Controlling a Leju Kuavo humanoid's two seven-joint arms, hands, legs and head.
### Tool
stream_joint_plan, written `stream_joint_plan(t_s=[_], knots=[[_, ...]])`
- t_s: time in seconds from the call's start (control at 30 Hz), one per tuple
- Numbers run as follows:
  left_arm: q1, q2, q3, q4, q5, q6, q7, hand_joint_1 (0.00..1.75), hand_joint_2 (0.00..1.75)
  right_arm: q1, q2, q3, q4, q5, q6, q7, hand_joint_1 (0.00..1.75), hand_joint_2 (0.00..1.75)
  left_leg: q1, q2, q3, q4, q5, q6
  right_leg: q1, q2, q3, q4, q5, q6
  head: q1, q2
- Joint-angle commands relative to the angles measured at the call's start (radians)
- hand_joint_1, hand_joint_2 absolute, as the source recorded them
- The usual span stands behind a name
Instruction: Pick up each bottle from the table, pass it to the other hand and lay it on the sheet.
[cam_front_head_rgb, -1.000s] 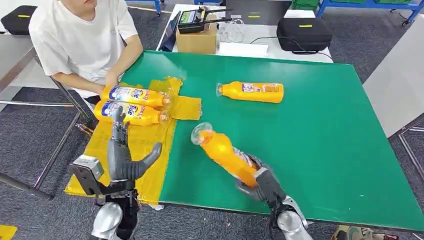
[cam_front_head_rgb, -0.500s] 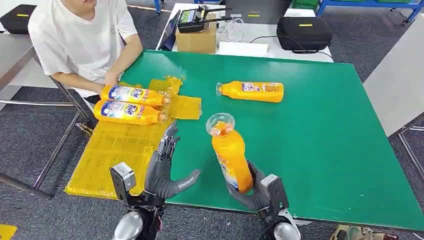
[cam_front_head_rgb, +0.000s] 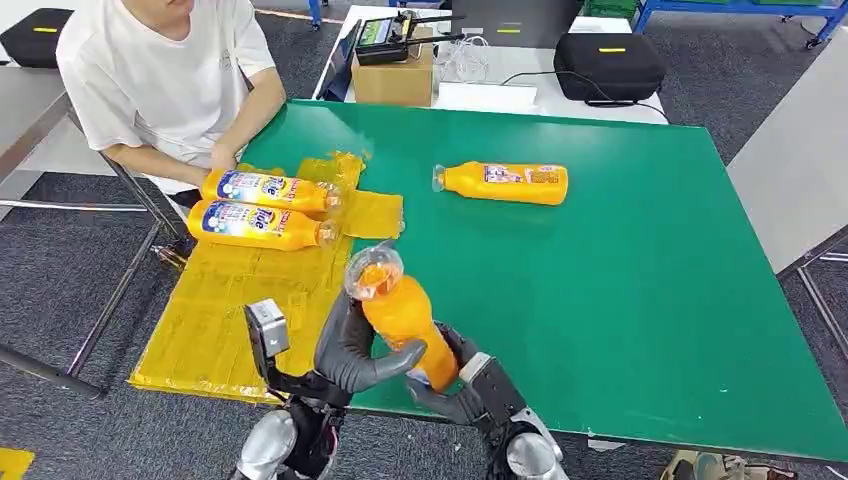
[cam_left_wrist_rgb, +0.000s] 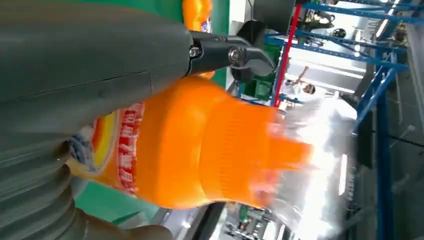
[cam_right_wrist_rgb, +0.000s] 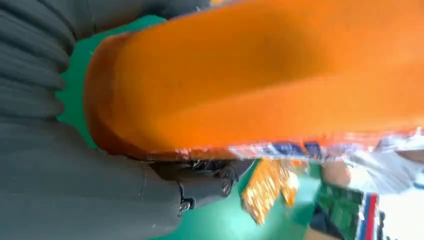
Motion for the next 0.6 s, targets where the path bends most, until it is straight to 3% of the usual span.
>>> stream_joint_plan(t_s=[0.03, 0.2, 0.57, 0.6], knots=[[-0.062, 0.038, -0.075, 0.093, -0.078, 0.075, 0.061, 0.0, 1.75, -0.085, 0.033, 0.002, -0.039, -0.019, -0.042, 0.015, 1.75, 1.75, 0.0, 0.0, 0.002, -0.002, 0.0, 0.003, 0.001, 0.001, 0.001, -0.001, 0.0, -0.005, 0.0, 0.0], [-0.065, 0.04, -0.073, 0.115, -0.188, 0.148, 0.079, 0.0, 1.75, -0.084, 0.023, 0.006, -0.052, 0.008, -0.07, 0.031, 1.75, 1.75, 0.0, 0.0, 0.001, -0.001, 0.0, 0.002, 0.001, 0.001, 0.0, -0.001, 0.0, -0.003, 0.0, 0.0], [-0.076, 0.018, -0.037, 0.132, -0.194, 0.155, 0.094, 0.0, 1.75, -0.104, 0.036, 0.025, 0.003, 0.032, -0.091, 0.027, 1.75, 1.75, 0.0, -0.001, 0.002, -0.002, 0.0, 0.003, 0.001, 0.0, 0.002, -0.002, 0.001, -0.005, 0.0, 0.0], [-0.075, 0.014, -0.022, 0.122, -0.172, 0.156, 0.074, 0.09, 1.75, -0.108, 0.029, 0.035, 0.011, 0.038, -0.086, 0.027, 1.75, 1.75, 0.0, 0.0, 0.002, -0.002, 0.0, 0.003, 0.001, 0.001, 0.002, -0.002, 0.001, -0.004, 0.0, 0.0]])
